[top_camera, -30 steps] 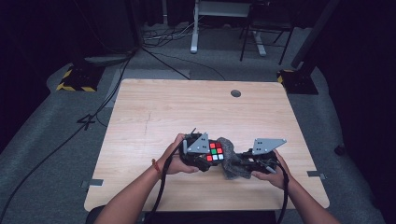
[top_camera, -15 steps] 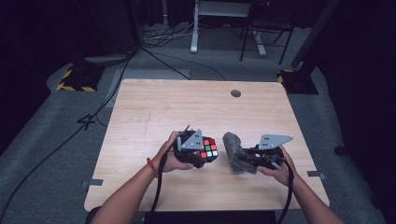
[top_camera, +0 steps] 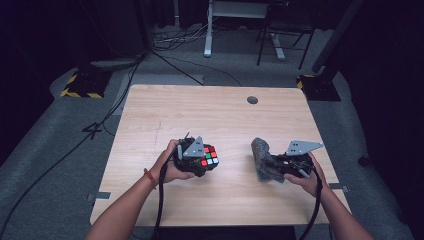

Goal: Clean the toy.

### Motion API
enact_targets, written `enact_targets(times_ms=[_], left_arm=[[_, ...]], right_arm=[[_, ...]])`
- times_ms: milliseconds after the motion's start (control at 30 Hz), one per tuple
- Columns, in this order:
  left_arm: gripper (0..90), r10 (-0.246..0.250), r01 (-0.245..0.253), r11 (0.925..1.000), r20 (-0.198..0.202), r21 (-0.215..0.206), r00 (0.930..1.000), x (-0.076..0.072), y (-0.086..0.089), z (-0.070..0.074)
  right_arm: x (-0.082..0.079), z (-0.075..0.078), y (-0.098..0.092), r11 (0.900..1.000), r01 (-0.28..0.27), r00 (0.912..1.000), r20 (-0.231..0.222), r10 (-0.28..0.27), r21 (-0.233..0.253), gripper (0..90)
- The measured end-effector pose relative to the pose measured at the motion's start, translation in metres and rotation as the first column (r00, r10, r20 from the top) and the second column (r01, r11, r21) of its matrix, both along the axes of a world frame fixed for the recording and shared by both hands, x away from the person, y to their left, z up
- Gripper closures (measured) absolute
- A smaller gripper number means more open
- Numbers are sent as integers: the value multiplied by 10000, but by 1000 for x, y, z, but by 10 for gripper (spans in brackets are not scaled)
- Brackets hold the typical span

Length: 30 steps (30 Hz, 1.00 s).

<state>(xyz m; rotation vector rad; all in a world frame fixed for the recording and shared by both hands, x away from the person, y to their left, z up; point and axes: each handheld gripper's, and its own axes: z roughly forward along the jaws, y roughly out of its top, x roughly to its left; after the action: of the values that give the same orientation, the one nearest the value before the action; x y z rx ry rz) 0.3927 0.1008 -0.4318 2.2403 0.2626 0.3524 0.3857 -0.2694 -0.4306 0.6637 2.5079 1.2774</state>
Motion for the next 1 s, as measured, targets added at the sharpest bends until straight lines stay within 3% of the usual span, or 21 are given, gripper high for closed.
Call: enact_targets(times_ms=[167,267,433,667,900,1000], left_arm=[[337,173,-173,9996,-8,223,9998,-1,7,-3],[337,337,-336,9994,-87,122,9994,-1,16,-3],[337,526,-527,9986,-465,-4,9975,-3,26,-10],[337,768,-727,9963,-946,464,9925,-3,37,-28],[336,838,-804,9963,-1436,293,9861,-3,49,-37],[336,838,-847,9964,-1723,23,9815,-4,55,-39]], right_arm=[[1,0,-5,9997,166,9999,34,-165,-190,772],[3,-2,-11,9992,301,9995,-117,-304,-264,771],[6,-9,-18,9983,444,9982,-377,-458,-370,769],[6,-19,-28,9928,626,9955,-651,-694,-1019,765],[3,-33,-43,9884,965,9903,-887,-1072,-1175,759],[2,-37,-45,9881,898,9898,-994,-1025,-1248,752]])
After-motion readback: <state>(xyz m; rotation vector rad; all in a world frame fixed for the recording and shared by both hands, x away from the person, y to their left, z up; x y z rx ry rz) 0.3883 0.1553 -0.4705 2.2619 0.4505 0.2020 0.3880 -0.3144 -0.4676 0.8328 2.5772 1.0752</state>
